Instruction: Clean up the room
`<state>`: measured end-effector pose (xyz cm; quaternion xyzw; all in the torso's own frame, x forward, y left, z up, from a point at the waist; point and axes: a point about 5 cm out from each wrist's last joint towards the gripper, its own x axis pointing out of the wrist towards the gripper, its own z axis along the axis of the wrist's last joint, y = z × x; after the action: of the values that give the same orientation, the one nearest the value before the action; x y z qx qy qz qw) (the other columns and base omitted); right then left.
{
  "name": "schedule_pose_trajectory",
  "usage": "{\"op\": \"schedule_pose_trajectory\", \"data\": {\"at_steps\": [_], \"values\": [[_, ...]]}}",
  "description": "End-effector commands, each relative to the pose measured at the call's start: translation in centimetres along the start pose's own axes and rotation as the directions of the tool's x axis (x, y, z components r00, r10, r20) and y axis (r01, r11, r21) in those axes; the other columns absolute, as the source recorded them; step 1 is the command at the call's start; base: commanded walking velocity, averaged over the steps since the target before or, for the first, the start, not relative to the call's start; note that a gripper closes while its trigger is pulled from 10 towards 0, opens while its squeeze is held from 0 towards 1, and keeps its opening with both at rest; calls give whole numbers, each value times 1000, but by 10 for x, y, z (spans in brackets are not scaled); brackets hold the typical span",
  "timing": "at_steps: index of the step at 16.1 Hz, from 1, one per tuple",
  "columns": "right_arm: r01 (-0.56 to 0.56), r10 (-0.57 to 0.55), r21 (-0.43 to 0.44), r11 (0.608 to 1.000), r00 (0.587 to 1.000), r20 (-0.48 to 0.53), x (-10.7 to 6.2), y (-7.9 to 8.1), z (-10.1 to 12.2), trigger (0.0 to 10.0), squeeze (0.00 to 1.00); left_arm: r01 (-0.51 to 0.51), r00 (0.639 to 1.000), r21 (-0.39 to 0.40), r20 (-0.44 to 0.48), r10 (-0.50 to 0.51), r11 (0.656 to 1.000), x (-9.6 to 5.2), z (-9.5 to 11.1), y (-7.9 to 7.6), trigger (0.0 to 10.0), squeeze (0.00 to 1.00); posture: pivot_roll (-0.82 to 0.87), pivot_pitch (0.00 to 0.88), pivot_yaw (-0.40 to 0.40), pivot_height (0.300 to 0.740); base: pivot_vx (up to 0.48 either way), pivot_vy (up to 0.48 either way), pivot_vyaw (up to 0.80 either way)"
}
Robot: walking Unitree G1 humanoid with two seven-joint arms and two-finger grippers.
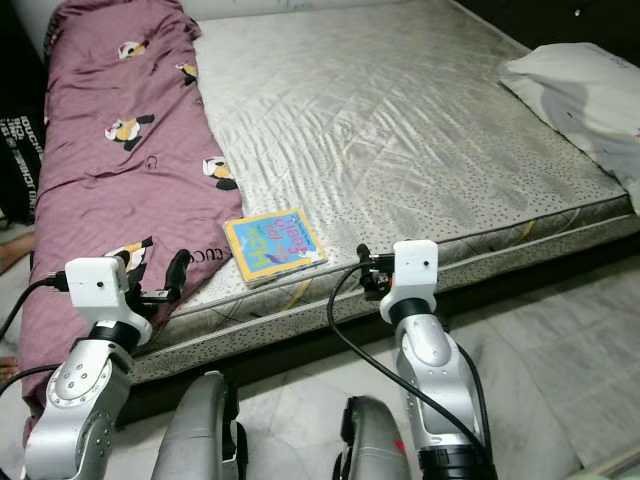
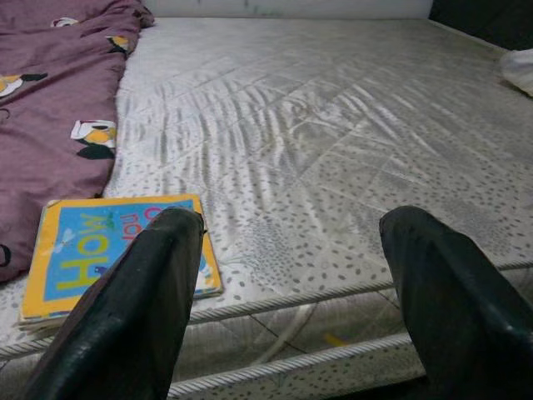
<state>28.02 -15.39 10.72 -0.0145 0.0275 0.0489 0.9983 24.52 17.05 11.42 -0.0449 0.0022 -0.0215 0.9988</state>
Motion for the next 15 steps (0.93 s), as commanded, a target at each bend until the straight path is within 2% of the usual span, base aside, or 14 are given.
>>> {"op": "schedule_pose_trajectory", "data": {"at_steps": [1,11,15], "values": [[-12,12,-6,1000,1000,9,1,2,3,10000,0,-3,1000,3,14,3,1000,-2,4,3,10000,0,13,145,-6,634,281,0,675],[-6,6,4,1000,1000,5,0,2,2,10000,0,4,1000,3,9,-4,1000,-1,4,3,10000,0,10,154,-2,634,283,0,0],[-5,4,10,1000,1000,6,-1,1,2,10000,0,-2,1000,0,-3,2,1000,1,3,3,10000,0,7,153,1,634,0,0,0]]}}
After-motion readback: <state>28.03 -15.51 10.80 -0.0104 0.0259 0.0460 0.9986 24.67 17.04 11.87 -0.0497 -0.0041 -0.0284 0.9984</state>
